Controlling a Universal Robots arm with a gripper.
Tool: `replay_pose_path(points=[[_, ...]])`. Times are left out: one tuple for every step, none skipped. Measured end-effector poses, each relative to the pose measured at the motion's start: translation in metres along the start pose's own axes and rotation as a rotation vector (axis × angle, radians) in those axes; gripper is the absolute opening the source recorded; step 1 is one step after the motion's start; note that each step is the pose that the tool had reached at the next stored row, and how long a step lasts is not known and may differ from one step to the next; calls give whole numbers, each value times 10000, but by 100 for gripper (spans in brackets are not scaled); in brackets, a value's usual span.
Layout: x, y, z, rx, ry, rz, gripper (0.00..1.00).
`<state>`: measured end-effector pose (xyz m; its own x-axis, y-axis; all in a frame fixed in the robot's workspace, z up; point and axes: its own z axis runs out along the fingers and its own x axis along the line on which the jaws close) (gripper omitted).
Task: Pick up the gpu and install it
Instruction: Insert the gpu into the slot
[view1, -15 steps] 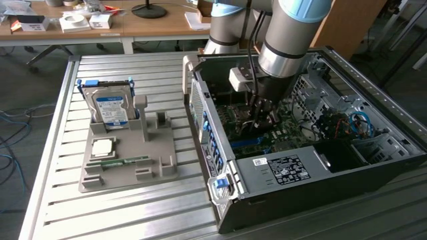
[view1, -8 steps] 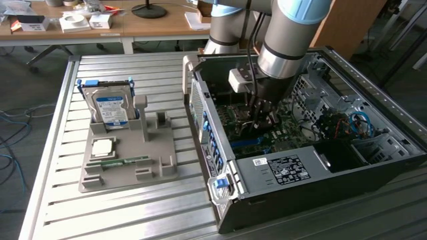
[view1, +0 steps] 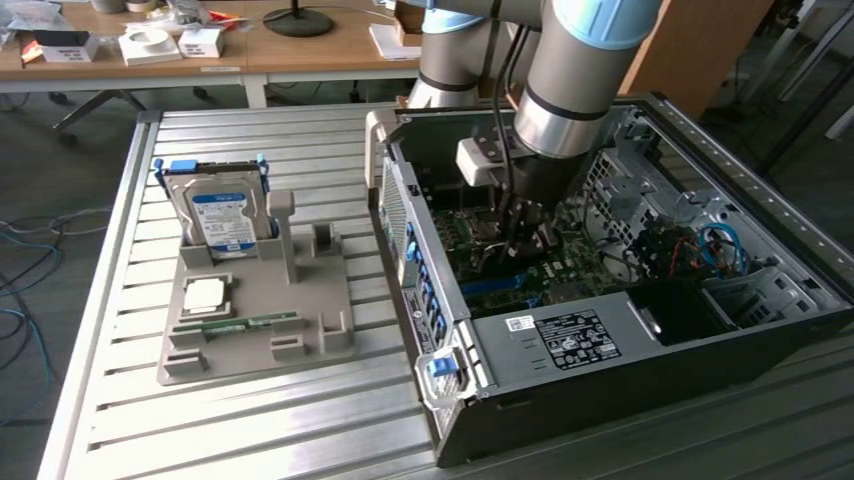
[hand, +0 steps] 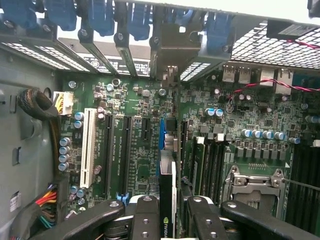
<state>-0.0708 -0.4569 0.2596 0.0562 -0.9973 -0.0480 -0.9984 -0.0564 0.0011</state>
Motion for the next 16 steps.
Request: replay_pose_path(points=[[0,1,0,-1,1,7,26],[0,1,1,0,2,20,26],[0,1,1,0,2,33,26],[0,1,1,0,2,36,26],[0,1,1,1,2,41,26],[0,1,1,2,1,50,26],[0,1,1,2,1,64,26],[1,0,2,4,0,75,26],[1,1,2,4,-1,85,26],[2,1,2,5,-1,90,26],[3,1,1,4,1,91,26],[4,1,2,4,0,92,26],[4,1,2,4,0,91,26],[5,1,2,4,0,93,26],[6,1,1,4,0,95,26],[8,1,1,4,1,96,26]])
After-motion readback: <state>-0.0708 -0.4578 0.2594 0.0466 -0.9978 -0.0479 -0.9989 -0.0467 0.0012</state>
